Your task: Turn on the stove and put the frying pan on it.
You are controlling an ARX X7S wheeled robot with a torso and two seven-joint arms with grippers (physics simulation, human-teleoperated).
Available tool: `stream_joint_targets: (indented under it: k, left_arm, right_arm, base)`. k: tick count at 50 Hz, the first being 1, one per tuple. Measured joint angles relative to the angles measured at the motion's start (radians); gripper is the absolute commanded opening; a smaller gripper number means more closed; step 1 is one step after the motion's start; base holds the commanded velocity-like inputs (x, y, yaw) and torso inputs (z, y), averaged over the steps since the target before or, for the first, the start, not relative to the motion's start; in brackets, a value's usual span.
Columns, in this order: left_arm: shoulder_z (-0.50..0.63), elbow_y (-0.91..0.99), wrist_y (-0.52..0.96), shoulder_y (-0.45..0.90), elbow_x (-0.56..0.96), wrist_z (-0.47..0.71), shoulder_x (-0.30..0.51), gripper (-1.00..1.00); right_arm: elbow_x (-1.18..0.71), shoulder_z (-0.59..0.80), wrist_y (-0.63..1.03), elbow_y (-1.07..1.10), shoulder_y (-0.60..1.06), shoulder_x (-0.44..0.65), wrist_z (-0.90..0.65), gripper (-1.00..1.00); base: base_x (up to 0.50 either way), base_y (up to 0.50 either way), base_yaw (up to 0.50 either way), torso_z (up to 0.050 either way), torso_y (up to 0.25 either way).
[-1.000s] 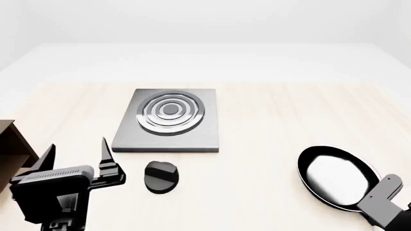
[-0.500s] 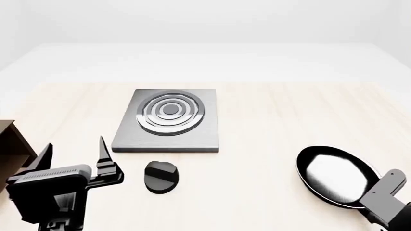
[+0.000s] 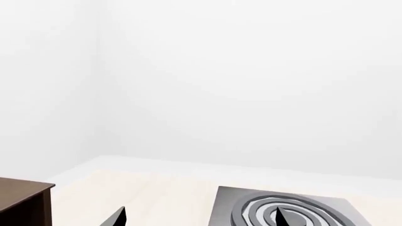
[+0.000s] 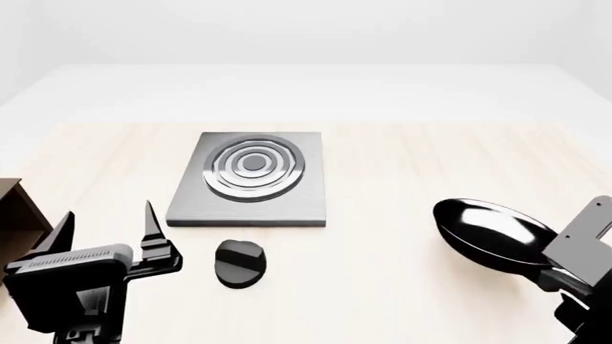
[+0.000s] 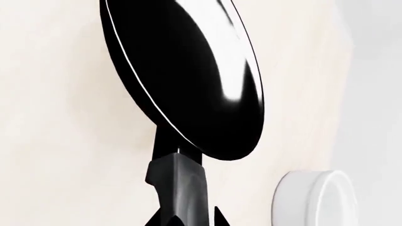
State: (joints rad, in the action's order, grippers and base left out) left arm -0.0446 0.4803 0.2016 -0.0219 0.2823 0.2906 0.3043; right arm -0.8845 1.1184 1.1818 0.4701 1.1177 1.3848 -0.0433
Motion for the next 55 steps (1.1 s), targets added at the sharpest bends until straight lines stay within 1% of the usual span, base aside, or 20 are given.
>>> stream_joint_targets:
  k: [16, 25, 39, 55]
  left_arm:
    - [0.001, 0.002, -0.002, -0.001, 0.005, 0.006, 0.005, 1.0]
    - [0.002, 0.003, -0.003, -0.002, 0.007, 0.009, 0.007, 1.0]
    - [0.004, -0.001, -0.008, -0.004, 0.01, 0.012, 0.011, 1.0]
    - [0.008, -0.009, -0.014, -0.004, 0.013, 0.016, 0.014, 1.0]
  right_arm:
    - [0.098, -0.031, 0.094, 0.043, 0.158, -0.051, 0.126, -1.0]
    - [0.151, -0.033, 0.113, 0.04, 0.234, -0.101, 0.164, -1.0]
    - [0.217, -0.024, 0.074, -0.027, 0.301, -0.223, 0.171, -1.0]
    - [0.281, -0.012, -0.032, -0.156, 0.324, -0.38, 0.152, -1.0]
  base:
    - [0.0, 0.0, 0.0, 0.0, 0.001]
    - [0.0, 0.0, 0.0, 0.0, 0.001]
    - [0.0, 0.0, 0.0, 0.0, 0.001]
    - [0.0, 0.0, 0.0, 0.001, 0.002]
